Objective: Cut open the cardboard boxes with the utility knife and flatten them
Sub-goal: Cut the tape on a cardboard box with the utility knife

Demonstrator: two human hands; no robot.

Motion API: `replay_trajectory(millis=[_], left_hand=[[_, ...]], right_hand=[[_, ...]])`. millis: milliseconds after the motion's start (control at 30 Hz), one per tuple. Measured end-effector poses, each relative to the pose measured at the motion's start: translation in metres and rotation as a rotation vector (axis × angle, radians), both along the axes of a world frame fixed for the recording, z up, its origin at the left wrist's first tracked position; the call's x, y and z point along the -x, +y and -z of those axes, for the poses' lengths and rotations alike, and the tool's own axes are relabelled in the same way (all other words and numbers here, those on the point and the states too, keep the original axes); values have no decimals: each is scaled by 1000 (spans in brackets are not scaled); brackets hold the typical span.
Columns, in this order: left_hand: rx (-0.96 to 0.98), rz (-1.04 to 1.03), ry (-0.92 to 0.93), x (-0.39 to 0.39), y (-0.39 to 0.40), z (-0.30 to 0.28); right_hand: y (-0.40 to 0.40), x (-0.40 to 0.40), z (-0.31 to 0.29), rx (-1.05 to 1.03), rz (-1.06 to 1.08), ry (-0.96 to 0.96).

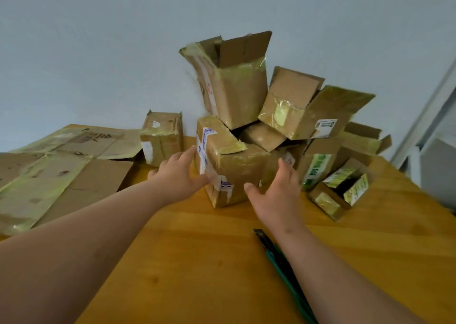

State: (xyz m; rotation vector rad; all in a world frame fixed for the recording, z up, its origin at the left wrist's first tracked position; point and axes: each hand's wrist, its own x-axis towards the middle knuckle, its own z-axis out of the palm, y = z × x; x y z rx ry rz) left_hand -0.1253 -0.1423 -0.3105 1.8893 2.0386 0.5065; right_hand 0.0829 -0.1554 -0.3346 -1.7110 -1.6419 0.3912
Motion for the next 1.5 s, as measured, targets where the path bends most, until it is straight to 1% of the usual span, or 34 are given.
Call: replay_trajectory(millis=[67, 133, 300, 367, 433, 567, 733, 867, 933, 1000, 1067, 1167, 1233, 1300, 1433, 1500], left_hand=[[10, 32, -162, -13, 4, 0], [16, 61, -253, -22, 5, 0], [14, 53, -483, -27, 5, -1], [20, 54, -530, -27, 1, -7], [19, 45, -536, -29, -4, -16], [-10, 48, -491, -38, -24, -41], [-45, 131, -458, -46, -51, -69], [-11, 228, -414, -47, -71, -82], [4, 242, -402, -44, -80, -85], [-2, 217, -375, -37, -86, -86], [-26, 172, -386, -28, -90, -88], [-73, 76, -384, -11, -97, -87], [-93, 14, -388, 1, -104, -85], [-89, -23, -426, 9, -110, -82], [-74, -119, -394, 14, -118, -70], [-78, -152, -439, 16, -124, -63]], right_hand=[[13, 1, 3, 91, -65, 122], [22, 6, 7, 144, -143, 207], [24, 14, 11, 135, -209, 342], [20, 15, 10, 130, -212, 371], [14, 16, 8, 135, -201, 388], [0, 25, -7, 201, -154, 430], [-18, 34, -25, 197, -33, 410], [-30, 29, -34, 165, 26, 461], [-34, 25, -38, 160, 28, 568], [-40, 18, -44, 166, 1, 753], [-47, 10, -51, 179, -43, 912], [-58, 3, -56, 214, -103, 1014], [-67, 0, -55, 228, -134, 1002], [-77, -2, -52, 223, -204, 937], [-96, -1, -40, 227, -347, 816], [-102, -2, -34, 239, -368, 799]])
